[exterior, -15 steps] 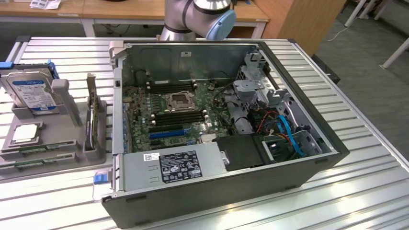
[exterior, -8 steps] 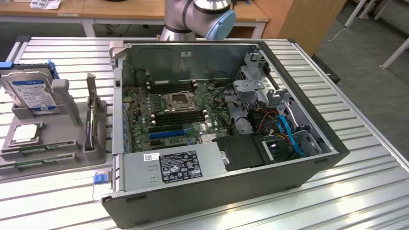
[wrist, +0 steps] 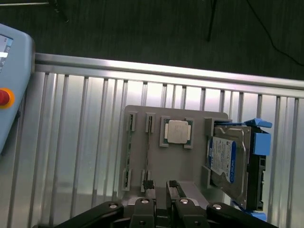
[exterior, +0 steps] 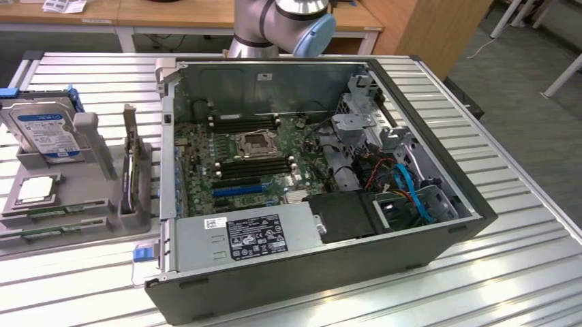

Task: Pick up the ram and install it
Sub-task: 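Pick up the ram and move it above insertion slot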

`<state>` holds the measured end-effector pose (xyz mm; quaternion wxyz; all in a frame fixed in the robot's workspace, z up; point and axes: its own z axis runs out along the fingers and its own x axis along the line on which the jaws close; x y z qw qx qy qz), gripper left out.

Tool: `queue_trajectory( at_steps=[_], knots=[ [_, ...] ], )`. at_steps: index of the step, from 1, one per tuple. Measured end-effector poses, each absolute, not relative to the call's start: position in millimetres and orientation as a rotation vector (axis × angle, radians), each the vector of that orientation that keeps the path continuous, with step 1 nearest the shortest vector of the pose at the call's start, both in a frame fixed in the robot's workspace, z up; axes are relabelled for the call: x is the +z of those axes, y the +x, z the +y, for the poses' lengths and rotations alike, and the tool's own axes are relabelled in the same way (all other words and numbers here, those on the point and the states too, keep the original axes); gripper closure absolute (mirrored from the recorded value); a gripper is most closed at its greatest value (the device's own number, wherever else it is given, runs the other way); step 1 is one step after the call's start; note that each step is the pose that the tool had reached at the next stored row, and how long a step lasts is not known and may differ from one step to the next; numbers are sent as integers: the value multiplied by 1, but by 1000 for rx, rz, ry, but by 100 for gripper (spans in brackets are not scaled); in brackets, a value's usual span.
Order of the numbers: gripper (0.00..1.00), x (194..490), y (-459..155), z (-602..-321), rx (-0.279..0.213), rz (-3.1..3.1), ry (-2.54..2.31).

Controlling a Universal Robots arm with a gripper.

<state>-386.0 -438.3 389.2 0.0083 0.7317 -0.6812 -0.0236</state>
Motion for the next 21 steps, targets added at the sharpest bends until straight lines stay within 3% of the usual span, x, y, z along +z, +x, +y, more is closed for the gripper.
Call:
queue_trajectory(
  at_steps=[1,9,10,21],
  knots=[
    [76,389,-386,-438,-74,-2129,2286],
    [75,389,-386,-438,-74,-2129,2287],
    [69,389,-386,-438,-74,-2129,2286],
    [69,389,-386,-438,-74,-2129,2286]
  ],
)
